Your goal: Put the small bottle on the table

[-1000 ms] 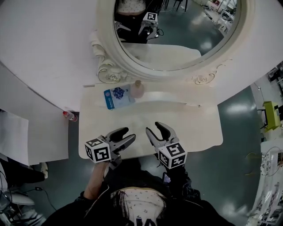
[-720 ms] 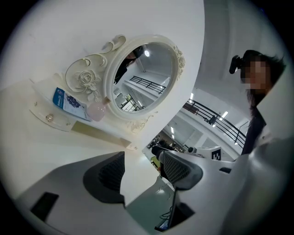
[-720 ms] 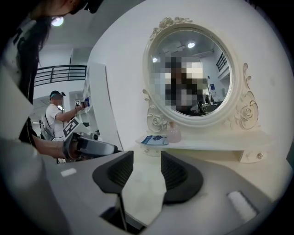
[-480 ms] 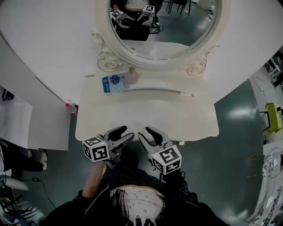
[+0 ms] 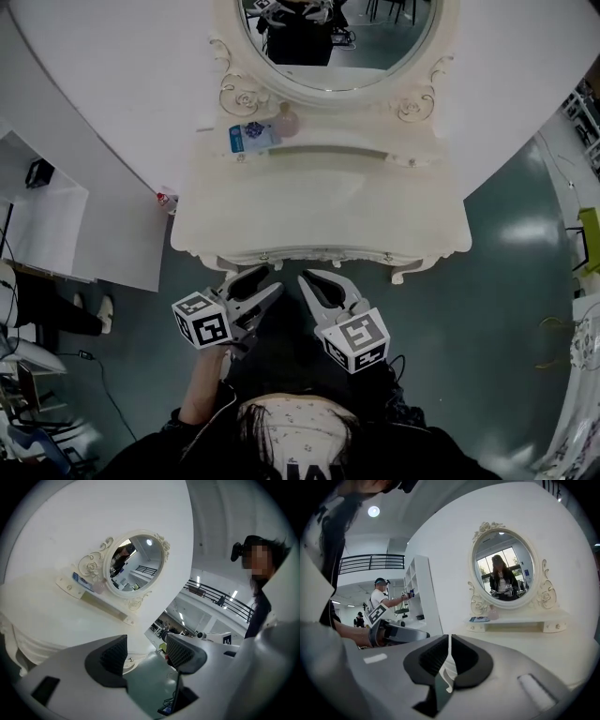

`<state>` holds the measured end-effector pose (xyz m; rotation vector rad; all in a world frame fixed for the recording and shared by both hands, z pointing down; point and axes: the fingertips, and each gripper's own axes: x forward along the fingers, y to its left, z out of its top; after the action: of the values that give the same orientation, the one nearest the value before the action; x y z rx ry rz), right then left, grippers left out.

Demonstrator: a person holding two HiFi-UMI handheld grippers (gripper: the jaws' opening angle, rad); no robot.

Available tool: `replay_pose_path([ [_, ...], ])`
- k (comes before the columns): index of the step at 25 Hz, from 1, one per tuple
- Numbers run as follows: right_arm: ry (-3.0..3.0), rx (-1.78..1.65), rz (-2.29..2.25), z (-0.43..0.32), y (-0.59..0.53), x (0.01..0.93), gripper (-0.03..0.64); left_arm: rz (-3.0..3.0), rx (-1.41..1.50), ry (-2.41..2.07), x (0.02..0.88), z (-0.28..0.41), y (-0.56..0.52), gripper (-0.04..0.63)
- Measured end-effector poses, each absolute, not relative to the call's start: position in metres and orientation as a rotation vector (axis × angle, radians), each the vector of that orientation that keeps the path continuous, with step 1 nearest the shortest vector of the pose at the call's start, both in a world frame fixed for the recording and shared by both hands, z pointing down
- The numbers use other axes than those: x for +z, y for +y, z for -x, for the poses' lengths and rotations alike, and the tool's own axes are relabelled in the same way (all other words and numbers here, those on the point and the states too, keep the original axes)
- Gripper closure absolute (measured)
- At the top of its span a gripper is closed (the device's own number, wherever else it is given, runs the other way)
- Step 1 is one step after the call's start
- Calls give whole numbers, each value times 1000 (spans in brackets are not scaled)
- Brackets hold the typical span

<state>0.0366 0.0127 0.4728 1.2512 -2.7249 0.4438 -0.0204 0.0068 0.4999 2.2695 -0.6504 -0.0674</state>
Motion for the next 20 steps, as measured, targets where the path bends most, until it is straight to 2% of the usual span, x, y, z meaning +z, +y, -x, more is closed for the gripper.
replay_pose_path([
  [9,-2755,407,-1171,-13,62,472,589,-2244,-89,-688,495,38,60,331],
  [20,-2767,425,-1238,9,64,460,604,-2300,-59,-667,482,64,75,331],
])
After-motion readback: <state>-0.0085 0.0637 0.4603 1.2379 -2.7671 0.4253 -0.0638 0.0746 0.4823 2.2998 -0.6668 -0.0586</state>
